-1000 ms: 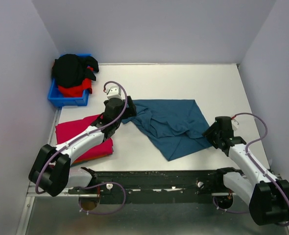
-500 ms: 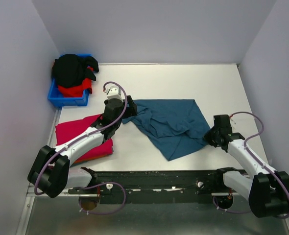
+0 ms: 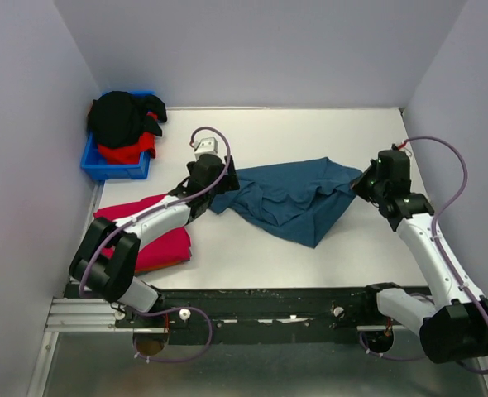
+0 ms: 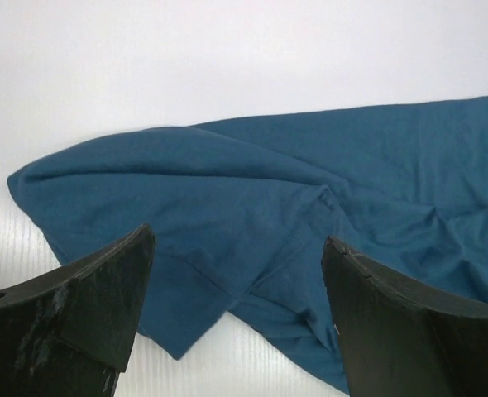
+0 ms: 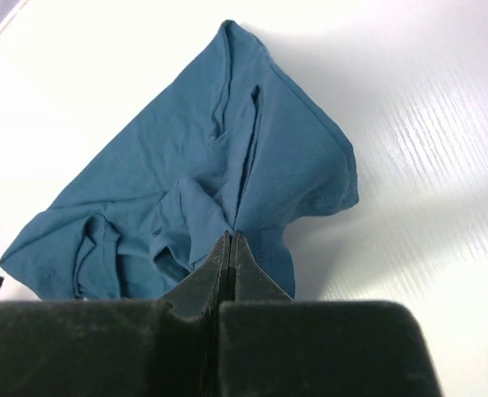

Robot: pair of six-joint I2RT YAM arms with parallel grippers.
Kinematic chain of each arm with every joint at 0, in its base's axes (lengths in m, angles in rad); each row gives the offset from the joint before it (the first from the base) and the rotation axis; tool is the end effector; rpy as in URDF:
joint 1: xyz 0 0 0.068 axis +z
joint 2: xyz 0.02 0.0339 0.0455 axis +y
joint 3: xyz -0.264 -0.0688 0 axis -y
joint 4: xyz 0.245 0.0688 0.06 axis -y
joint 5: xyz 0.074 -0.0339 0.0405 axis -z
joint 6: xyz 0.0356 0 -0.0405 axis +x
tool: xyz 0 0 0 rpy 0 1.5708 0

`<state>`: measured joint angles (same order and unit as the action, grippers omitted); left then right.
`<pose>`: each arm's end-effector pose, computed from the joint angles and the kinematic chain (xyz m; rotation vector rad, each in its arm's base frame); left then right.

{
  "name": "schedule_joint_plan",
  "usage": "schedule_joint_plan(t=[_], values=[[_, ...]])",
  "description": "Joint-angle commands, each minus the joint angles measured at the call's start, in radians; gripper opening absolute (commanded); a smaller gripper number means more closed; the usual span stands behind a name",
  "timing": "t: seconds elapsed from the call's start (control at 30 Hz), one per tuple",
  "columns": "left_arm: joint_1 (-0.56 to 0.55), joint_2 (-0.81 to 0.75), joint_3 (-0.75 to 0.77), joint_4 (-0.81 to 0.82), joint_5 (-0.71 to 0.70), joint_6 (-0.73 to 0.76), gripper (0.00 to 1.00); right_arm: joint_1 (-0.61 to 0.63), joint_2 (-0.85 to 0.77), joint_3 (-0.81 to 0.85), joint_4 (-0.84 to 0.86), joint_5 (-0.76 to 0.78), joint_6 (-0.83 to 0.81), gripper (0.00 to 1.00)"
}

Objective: Fold and stack the t-shirts
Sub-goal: Flatten out the tshirt

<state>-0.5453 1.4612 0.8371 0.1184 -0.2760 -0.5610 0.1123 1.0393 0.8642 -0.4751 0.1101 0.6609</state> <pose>0.2784 -0.1575 0.2290 -0.1859 2.0712 -0.3968 0.2240 0.0213 0.2913 0.6635 2.1326 0.3034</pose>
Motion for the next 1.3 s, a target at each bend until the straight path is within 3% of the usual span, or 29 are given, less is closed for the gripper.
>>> schedule_joint_plan(t=[0.0, 0.2, 0.23, 0.33, 0.6, 0.63, 0.67, 0.7, 0.73, 0.83, 0.87, 1.1, 1.27], values=[[-0.002, 0.097, 0.097, -0.114, 0.023, 0.023, 0.93, 0.004, 0.044, 0.021, -0.088, 0.020, -0.053, 0.06], [-0.004, 0.114, 0.109, -0.129, 0.038, 0.024, 0.93, 0.003, 0.042, -0.137, 0.001, -0.032, -0.046, 0.19], [-0.004, 0.111, 0.106, -0.128, 0.040, 0.024, 0.93, 0.004, 0.045, -0.158, 0.016, -0.036, -0.041, 0.27], [-0.004, 0.099, 0.106, -0.129, 0.038, 0.026, 0.93, 0.003, 0.060, -0.194, 0.049, -0.041, -0.041, 0.35], [-0.010, 0.079, 0.097, -0.126, 0.038, 0.026, 0.93, 0.003, 0.113, -0.199, 0.078, -0.001, -0.053, 0.34], [-0.010, 0.082, 0.099, -0.128, 0.038, 0.027, 0.93, 0.003, 0.119, -0.197, 0.078, 0.006, -0.053, 0.41], [-0.012, 0.083, 0.100, -0.129, 0.038, 0.027, 0.93, 0.003, 0.122, -0.200, 0.078, 0.016, -0.055, 0.54], [-0.012, 0.083, 0.102, -0.131, 0.038, 0.029, 0.93, 0.003, 0.125, -0.199, 0.078, 0.028, -0.053, 0.58], [-0.013, 0.082, 0.102, -0.129, 0.035, 0.029, 0.93, 0.003, 0.126, -0.203, 0.078, 0.037, -0.053, 0.50], [-0.012, 0.077, 0.099, -0.131, 0.031, 0.030, 0.93, 0.003, 0.126, -0.218, 0.076, 0.086, -0.024, 0.09], [-0.013, 0.076, 0.099, -0.129, 0.028, 0.032, 0.93, 0.003, 0.126, -0.225, 0.078, 0.095, -0.020, 0.01], [-0.018, 0.074, 0.097, -0.125, 0.029, 0.036, 0.93, 0.001, 0.136, -0.174, 0.059, 0.139, -0.015, 0.00], [-0.038, 0.070, 0.089, -0.099, 0.023, 0.067, 0.93, 0.001, 0.094, 0.005, 0.014, 0.097, -0.059, 0.01]])
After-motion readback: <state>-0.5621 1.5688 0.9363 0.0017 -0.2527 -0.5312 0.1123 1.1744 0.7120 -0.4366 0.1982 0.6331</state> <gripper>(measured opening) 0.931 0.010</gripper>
